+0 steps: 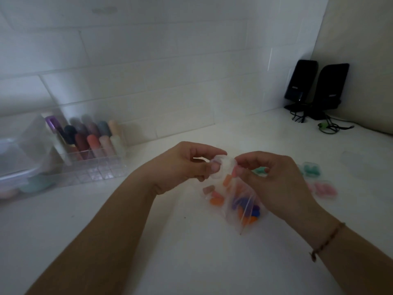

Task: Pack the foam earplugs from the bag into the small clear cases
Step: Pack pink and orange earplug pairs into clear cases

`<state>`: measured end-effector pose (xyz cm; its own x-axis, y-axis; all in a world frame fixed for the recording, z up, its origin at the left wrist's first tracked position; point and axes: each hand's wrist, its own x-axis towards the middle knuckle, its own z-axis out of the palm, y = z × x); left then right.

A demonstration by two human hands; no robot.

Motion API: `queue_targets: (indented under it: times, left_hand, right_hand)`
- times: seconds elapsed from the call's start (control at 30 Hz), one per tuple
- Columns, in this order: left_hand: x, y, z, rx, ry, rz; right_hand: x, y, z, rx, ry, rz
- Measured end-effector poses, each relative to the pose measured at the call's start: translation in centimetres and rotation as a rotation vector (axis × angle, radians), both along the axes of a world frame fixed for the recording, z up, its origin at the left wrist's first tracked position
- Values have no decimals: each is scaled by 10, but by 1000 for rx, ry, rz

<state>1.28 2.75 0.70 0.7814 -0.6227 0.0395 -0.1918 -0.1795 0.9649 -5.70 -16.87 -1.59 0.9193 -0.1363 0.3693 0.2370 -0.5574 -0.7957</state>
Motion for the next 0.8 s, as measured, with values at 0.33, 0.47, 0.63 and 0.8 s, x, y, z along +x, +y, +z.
queue_targets:
  times: [0.33, 0.47, 0.63, 0.8]
  left_hand:
    - [4, 7, 5, -380, 374, -1]
    - [-11, -10, 1, -400, 505, -108]
    - [-17, -16, -2, -372, 588, -297]
    - [-9, -9, -2, -402, 606, -296]
  right_hand:
    - [-10, -2, 11, 19, -107, 13]
    - [-21, 4, 19, -98, -418, 9]
    - [-23, 7, 18, -175, -475, -20]
    - [-23, 5, 17, -238, -443, -113]
